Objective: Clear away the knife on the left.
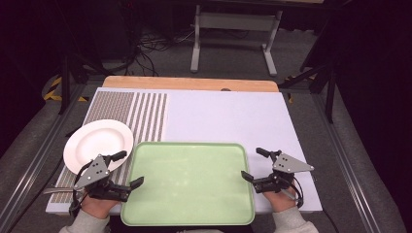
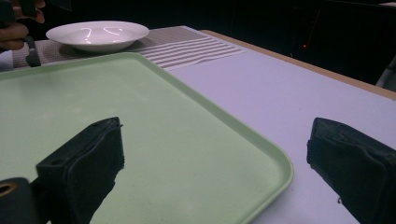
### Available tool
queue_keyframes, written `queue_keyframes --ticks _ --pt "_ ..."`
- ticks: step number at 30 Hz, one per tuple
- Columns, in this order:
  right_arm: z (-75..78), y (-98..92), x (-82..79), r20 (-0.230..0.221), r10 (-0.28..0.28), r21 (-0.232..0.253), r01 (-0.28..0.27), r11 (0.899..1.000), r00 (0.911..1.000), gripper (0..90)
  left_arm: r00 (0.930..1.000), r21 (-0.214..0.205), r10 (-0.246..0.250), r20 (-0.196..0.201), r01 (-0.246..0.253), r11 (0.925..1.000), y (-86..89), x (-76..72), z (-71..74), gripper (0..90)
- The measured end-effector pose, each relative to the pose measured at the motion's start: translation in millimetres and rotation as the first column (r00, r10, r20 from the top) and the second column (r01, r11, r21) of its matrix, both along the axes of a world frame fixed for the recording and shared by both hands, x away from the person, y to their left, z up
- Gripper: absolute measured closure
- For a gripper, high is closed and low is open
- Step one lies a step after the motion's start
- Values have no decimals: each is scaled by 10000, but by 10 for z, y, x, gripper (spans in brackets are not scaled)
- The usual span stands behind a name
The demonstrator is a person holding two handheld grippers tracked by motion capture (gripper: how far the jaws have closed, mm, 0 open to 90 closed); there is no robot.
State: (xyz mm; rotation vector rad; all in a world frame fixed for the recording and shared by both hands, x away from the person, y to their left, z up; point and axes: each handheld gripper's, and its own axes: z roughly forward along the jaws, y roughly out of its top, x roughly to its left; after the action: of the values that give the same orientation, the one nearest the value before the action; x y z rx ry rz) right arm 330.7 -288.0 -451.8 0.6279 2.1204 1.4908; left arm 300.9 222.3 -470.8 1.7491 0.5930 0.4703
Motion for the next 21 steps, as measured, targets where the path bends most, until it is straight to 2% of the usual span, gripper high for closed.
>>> queue_keyframes --ticks 1,4,8,12,15,21 --pt "-3 -1 5 -39 63 80 -62 9999 10000 44 9999 -156 -72 -97 70 9999 -3 1 -20 6" --pt "-2 0 9 -20 93 92 -92 9999 10000 44 9999 -131 -109 -132 107 9999 -1 1 -19 8" --pt "-2 3 11 -43 93 88 -92 9999 9999 45 9997 -364 -195 -167 189 9992 23 0 11 16" --pt "3 -9 -6 -58 68 136 -67 9999 10000 46 9979 -666 -420 -484 387 9970 70 36 40 20" --pt "4 -17 -10 -53 42 232 -41 9997 10000 47 9953 -683 -754 -603 713 9951 115 55 77 35" --pt "3 -23 -3 -120 54 278 -51 9996 9999 50 9932 -537 -1011 -582 980 9937 186 59 213 37"
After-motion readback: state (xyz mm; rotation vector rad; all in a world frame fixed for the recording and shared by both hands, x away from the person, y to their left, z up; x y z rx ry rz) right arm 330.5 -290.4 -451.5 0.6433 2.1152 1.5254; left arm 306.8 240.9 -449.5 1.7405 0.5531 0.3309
